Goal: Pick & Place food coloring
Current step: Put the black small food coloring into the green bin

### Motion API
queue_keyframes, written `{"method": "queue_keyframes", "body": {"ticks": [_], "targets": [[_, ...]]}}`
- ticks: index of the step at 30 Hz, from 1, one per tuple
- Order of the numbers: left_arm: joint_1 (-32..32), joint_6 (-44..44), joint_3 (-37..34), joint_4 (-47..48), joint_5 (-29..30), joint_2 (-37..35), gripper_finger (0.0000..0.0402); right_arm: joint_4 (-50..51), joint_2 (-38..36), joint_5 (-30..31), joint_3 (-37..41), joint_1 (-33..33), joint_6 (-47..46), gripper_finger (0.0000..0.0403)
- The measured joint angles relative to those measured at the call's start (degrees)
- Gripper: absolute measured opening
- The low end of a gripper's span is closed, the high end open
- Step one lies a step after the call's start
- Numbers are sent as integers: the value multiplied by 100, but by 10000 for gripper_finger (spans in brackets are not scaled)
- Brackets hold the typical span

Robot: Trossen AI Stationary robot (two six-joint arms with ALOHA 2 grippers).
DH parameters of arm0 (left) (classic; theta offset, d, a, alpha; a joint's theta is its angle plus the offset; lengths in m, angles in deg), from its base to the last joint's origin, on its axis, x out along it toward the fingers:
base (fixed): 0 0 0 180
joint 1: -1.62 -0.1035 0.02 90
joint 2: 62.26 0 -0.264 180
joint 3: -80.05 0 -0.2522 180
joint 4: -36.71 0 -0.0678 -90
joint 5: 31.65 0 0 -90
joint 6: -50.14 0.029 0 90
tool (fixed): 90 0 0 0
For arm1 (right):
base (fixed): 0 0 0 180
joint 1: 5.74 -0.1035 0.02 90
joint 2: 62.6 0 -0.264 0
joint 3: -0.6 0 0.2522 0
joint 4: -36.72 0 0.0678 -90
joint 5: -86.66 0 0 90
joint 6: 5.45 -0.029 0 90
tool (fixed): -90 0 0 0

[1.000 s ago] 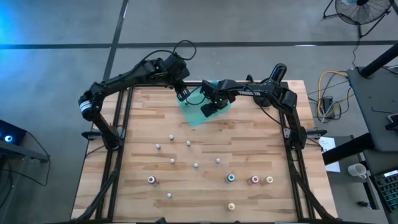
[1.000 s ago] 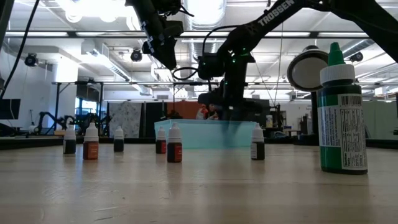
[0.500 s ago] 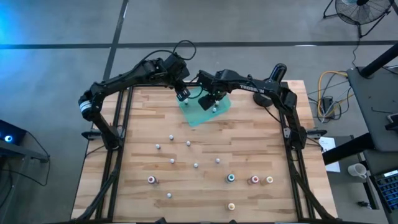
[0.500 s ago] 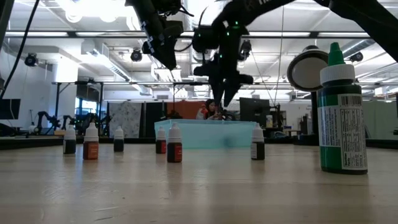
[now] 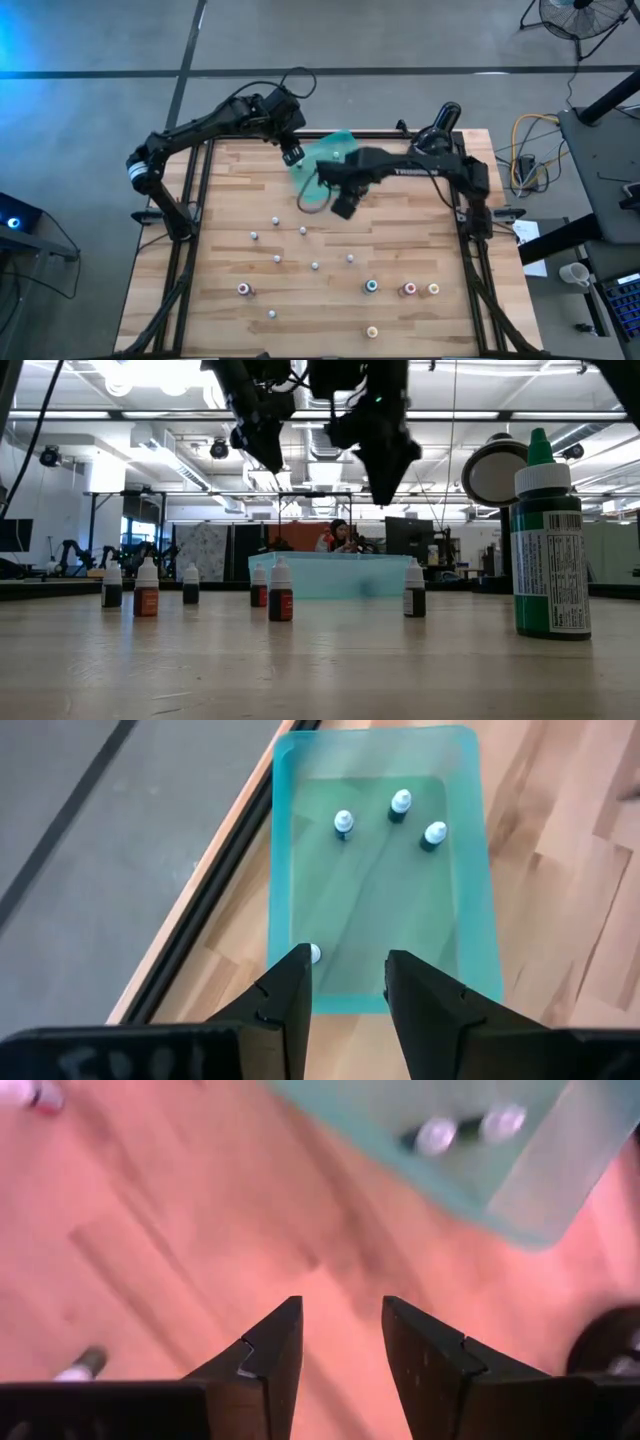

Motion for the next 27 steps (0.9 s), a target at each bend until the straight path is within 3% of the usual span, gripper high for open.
{"method": "queue_keyframes", "body": {"ticks": [11, 17, 22, 27], "targets": [[2, -73, -2, -136, 4, 14, 103, -498, -1645, 140, 1973, -1602, -2980, 140], [9, -82, -2, -390, 0, 14, 103, -1349, -1975, 137, 2755, -2453, -4180, 141], [9, -83, -2, -550, 0, 14, 104, -2236, -1828, -121, 3287, -2563, -4480, 149], [12, -185, -2, -765, -32, 14, 104, -2734, -1672, -183, 3440, -2529, -3859, 166]]}}
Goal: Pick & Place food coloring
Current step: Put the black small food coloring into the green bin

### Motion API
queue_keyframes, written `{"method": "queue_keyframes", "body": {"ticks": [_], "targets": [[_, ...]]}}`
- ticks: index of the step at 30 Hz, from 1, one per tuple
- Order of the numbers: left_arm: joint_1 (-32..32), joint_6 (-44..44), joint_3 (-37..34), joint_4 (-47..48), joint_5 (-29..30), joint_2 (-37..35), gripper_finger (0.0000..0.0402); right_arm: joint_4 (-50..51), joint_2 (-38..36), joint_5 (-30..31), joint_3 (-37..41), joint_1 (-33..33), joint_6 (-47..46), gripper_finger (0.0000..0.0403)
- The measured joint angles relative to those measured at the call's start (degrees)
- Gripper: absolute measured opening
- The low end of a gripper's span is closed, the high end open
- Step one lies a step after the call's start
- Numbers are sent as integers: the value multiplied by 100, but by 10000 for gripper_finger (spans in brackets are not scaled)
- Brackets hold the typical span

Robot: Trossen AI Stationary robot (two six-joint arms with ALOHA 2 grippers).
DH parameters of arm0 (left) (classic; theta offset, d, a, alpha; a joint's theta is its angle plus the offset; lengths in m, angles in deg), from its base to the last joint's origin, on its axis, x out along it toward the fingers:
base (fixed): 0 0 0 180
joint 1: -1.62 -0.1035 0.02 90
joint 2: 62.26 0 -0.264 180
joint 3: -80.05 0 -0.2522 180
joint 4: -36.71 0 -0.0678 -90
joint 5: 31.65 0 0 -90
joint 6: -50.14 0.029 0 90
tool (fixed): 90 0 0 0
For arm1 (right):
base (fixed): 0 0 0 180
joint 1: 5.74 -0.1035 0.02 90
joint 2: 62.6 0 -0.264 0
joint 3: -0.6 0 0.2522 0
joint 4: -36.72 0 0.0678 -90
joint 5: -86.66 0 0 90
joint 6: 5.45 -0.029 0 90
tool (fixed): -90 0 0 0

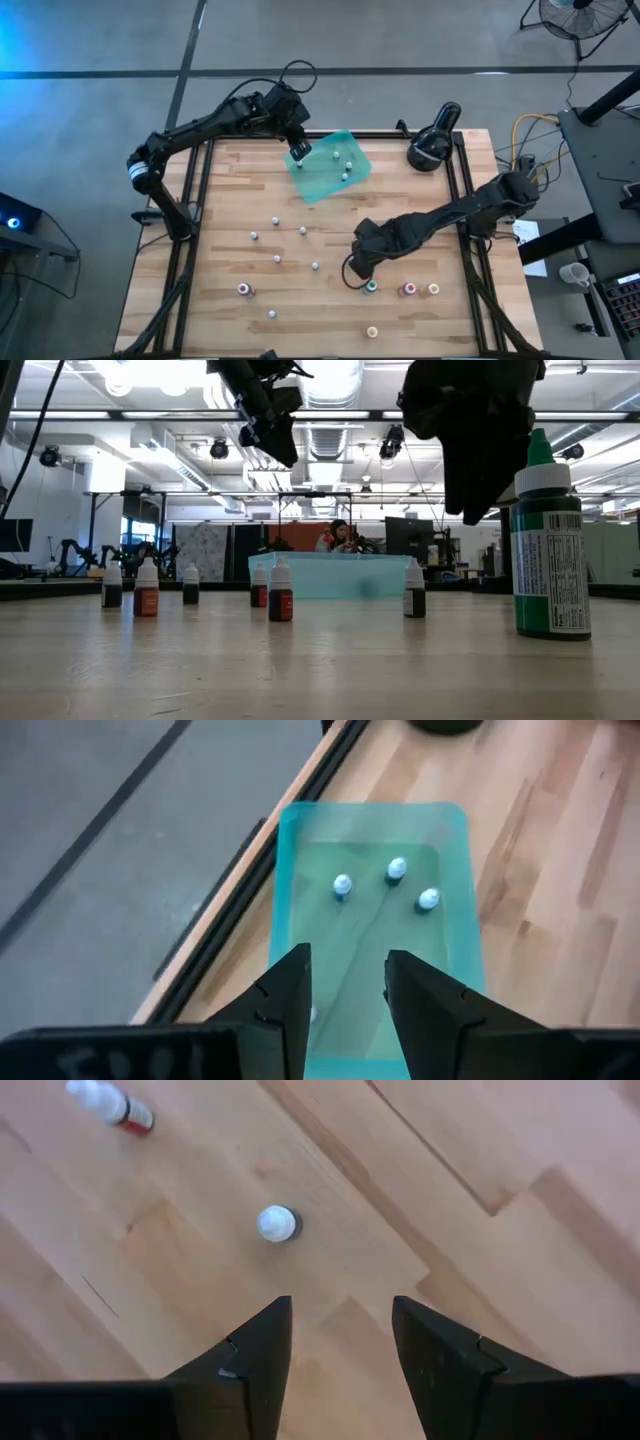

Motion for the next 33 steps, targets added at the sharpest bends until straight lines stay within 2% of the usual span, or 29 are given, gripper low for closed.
{"method": "queue_keyframes", "body": {"ticks": [7, 9, 12, 15, 18, 23, 28, 33], "targets": [[80, -55, -27, 307, -1357, -243, 104, -20, -26, 520, -68, -39, 1192, 182], [150, -23, -196, 288, -1297, -546, 104, -22, -30, 565, -70, -39, 1611, 184], [284, -16, -666, 98, -874, -1109, 103, -62, 2, 565, -55, -39, 2327, 185], [398, -231, -1357, -218, -508, -1826, 103, -125, 22, 562, -42, -39, 3022, 183], [429, -585, -2141, -607, -500, -2623, 103, -374, 20, 534, -39, -29, 3315, 180], [438, -908, -3312, -1170, -477, -3694, 103, -906, 105, -396, -37, 37, 3379, 178], [438, -905, -3884, -1202, -473, -4193, 103, -1146, 389, -489, -33, 35, 3830, 182], [438, -884, -4107, -1221, -473, -4344, 103, -1113, 611, -490, -42, 74, 3685, 181]]}}
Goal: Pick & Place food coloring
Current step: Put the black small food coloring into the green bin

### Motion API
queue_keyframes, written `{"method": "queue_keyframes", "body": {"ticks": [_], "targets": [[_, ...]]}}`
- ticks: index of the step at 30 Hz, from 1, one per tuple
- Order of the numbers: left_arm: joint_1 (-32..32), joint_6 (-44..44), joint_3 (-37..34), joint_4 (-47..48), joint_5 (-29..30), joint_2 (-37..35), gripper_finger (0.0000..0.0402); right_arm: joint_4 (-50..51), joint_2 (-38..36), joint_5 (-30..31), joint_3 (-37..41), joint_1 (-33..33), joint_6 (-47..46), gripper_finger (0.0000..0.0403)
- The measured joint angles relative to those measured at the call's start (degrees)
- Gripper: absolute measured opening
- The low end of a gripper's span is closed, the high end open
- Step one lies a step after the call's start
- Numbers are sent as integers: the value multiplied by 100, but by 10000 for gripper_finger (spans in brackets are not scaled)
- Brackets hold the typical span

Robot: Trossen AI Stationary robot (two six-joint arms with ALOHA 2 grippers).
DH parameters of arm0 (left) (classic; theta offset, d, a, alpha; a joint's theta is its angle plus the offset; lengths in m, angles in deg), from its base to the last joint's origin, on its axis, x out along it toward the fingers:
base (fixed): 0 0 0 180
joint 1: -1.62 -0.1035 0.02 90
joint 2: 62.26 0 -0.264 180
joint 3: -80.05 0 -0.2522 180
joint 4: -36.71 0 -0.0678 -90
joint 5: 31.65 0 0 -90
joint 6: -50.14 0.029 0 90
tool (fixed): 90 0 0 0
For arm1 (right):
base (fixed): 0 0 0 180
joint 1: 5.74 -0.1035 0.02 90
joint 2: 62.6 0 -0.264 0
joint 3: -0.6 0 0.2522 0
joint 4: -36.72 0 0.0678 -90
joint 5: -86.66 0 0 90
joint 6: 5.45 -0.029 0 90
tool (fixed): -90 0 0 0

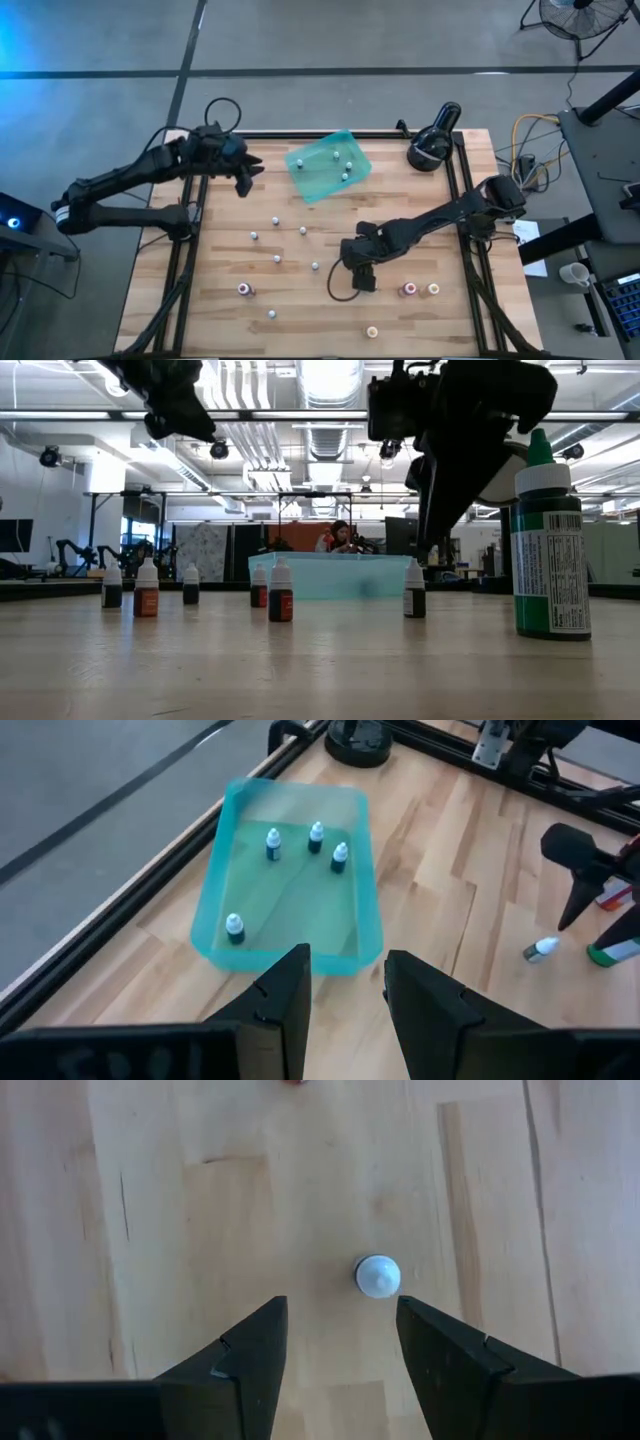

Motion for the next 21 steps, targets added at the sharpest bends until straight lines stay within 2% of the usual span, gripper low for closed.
{"method": "queue_keyframes", "body": {"ticks": [13, 21], "targets": [[0, 339, -40, 2, 0, 49, 103, 9, 90, -4, -35, 253, -47, 184], [0, 485, -40, 2, 0, 161, 103, 23, 232, -542, -55, 451, -76, 187]]}}
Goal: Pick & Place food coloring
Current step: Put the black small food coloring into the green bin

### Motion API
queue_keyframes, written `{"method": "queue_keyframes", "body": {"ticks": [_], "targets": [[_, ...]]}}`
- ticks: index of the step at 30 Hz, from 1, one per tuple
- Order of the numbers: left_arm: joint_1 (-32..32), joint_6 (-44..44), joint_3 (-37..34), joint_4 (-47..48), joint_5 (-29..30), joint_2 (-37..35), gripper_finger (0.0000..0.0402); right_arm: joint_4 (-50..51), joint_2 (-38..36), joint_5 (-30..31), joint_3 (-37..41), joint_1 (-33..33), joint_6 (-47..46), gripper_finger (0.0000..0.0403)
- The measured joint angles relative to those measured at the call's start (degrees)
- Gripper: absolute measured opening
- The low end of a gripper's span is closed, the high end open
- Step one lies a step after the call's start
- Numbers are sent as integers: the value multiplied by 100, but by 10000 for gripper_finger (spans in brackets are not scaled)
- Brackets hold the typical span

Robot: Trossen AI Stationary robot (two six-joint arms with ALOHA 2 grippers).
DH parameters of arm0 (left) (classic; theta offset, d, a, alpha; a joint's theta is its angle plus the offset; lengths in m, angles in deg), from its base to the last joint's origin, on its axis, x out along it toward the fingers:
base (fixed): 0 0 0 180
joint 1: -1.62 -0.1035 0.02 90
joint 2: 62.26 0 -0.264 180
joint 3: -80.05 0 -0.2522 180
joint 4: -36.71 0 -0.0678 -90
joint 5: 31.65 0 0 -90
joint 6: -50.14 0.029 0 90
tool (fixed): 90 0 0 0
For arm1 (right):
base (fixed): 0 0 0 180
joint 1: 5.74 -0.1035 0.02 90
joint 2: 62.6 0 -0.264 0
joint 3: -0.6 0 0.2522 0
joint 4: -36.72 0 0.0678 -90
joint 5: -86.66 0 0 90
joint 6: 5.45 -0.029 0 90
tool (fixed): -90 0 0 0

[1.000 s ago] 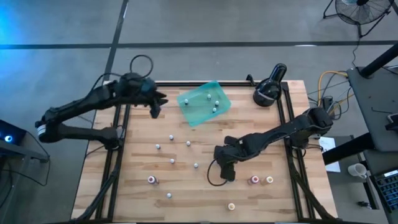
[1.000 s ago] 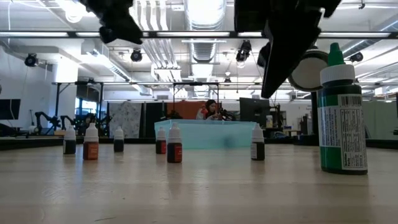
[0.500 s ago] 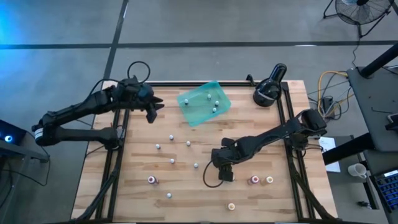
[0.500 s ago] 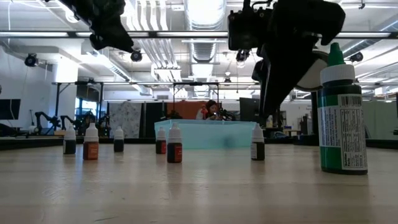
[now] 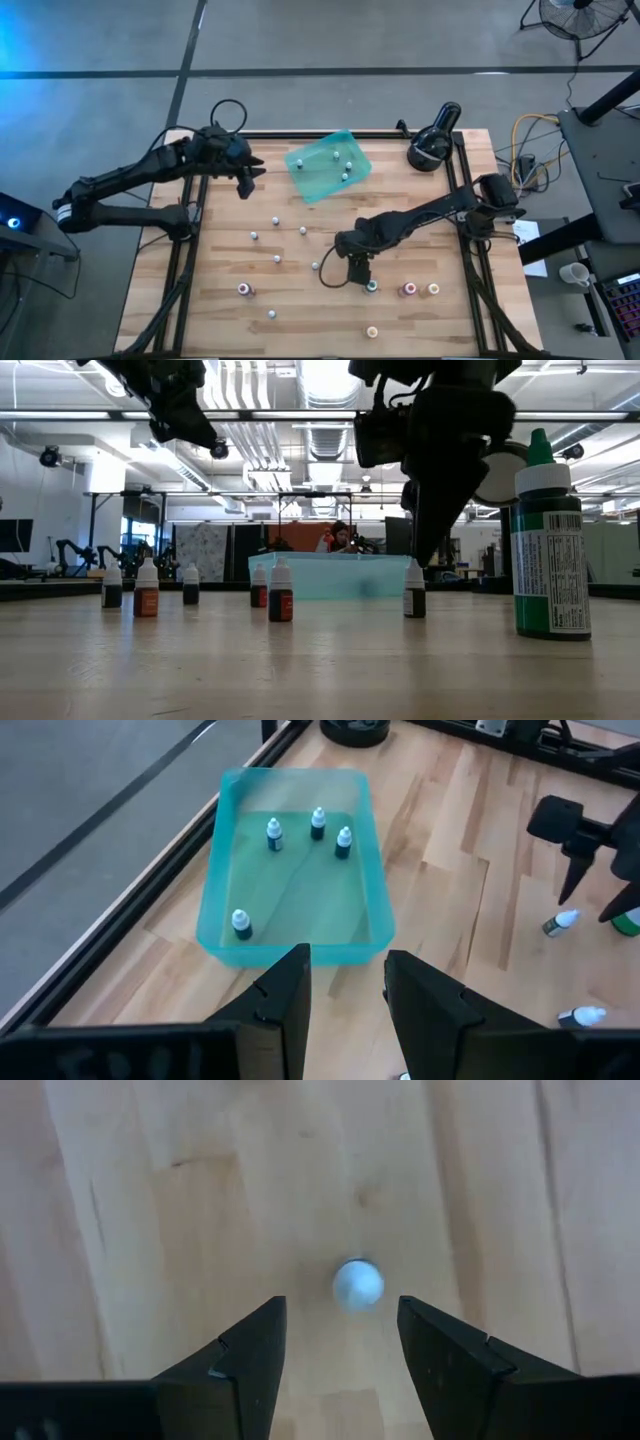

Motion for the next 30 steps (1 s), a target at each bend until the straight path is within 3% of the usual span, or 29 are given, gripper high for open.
{"method": "queue_keyframes", "body": {"ticks": [30], "targets": [[0, 252, -15, 2, 63, 26, 103, 332, 480, 5, -354, 60, 17, 145]]}}
